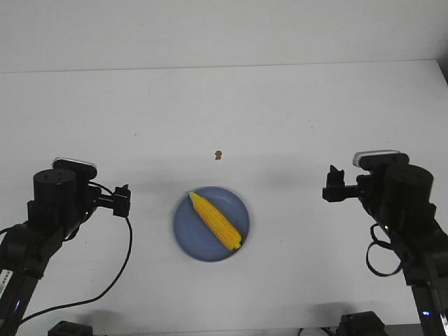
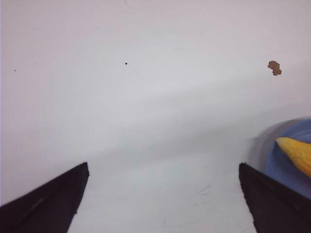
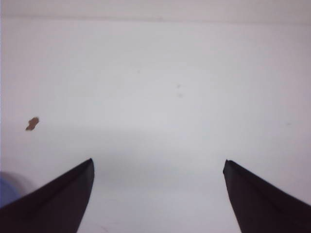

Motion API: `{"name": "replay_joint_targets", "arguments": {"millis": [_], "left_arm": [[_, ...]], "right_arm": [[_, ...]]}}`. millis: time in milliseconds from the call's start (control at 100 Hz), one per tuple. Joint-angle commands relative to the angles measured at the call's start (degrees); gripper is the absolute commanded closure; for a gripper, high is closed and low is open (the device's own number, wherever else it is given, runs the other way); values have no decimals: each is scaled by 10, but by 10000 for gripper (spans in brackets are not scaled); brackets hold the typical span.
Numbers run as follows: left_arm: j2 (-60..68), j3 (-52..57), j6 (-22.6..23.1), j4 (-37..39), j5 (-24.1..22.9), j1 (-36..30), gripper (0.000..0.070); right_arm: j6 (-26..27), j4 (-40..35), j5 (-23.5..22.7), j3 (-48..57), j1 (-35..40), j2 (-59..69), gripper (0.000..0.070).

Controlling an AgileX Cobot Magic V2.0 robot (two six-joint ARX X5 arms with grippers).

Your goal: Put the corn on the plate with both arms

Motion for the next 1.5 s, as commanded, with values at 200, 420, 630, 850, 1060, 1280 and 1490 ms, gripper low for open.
{"name": "replay_joint_targets", "arguments": {"millis": [200,420,630,850,1060,1280,1490], "left_arm": [[-37,6,-30,4,-1,0,76],[-94,-13,-32,6,-1,0,76],[-193,-126,-69,55,-1,0,79],[-311,-240,-80,62,-21,0,82],[-378,-264,-91,79,-38,0,82],[-388,-264,-92,72,-38,0,331],[-388,-264,-91,70,-37,0,700]], "right_arm": [[-9,20,0,-83,0,-89,141],[-6,50,-4,-170,1,-163,141],[-4,64,-4,-226,0,-228,141],[9,66,-5,-274,1,-283,141],[13,83,-4,-283,1,-306,144],[12,91,-4,-283,1,-306,262],[10,91,-3,-283,1,-306,700]]}}
